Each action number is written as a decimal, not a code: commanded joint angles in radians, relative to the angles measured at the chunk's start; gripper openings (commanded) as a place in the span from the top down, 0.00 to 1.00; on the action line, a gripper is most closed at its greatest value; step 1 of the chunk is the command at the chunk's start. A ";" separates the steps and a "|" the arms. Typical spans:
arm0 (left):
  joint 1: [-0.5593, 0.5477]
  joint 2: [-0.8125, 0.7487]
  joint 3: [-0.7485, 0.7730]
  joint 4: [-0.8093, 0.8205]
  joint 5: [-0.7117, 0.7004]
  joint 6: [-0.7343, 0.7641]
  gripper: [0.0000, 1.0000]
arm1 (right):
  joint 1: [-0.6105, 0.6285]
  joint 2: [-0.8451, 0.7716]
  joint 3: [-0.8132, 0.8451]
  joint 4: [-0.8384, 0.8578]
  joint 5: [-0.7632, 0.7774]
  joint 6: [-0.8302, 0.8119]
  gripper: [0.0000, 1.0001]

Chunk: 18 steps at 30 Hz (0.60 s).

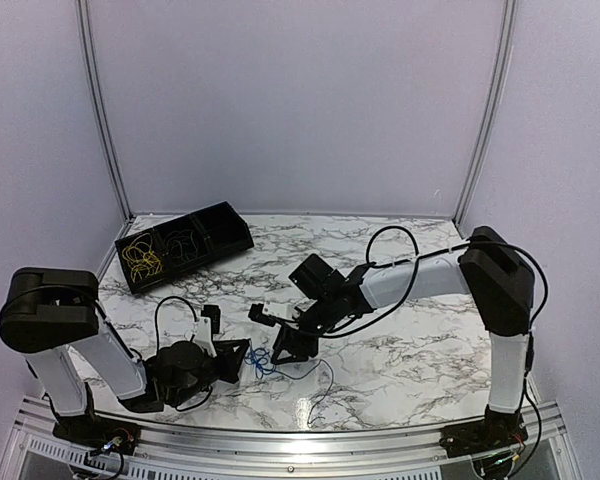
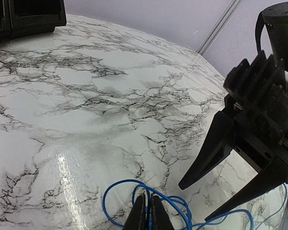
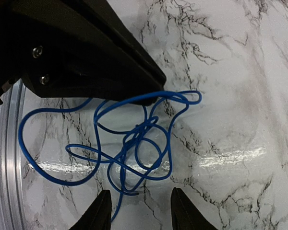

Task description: Untangle the cables

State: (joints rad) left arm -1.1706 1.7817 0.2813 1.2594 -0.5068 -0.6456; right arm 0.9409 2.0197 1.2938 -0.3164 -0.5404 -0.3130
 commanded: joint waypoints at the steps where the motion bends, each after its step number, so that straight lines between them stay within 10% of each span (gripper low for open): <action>1: -0.009 0.020 -0.005 0.056 -0.016 -0.023 0.94 | 0.009 0.017 0.057 0.022 -0.067 0.052 0.57; 18: -0.019 0.017 -0.031 0.080 -0.040 -0.032 0.94 | 0.010 0.078 0.092 -0.030 -0.045 0.084 0.71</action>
State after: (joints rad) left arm -1.1824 1.7931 0.2615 1.3067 -0.5255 -0.6743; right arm 0.9421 2.1017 1.3773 -0.3298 -0.6071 -0.2428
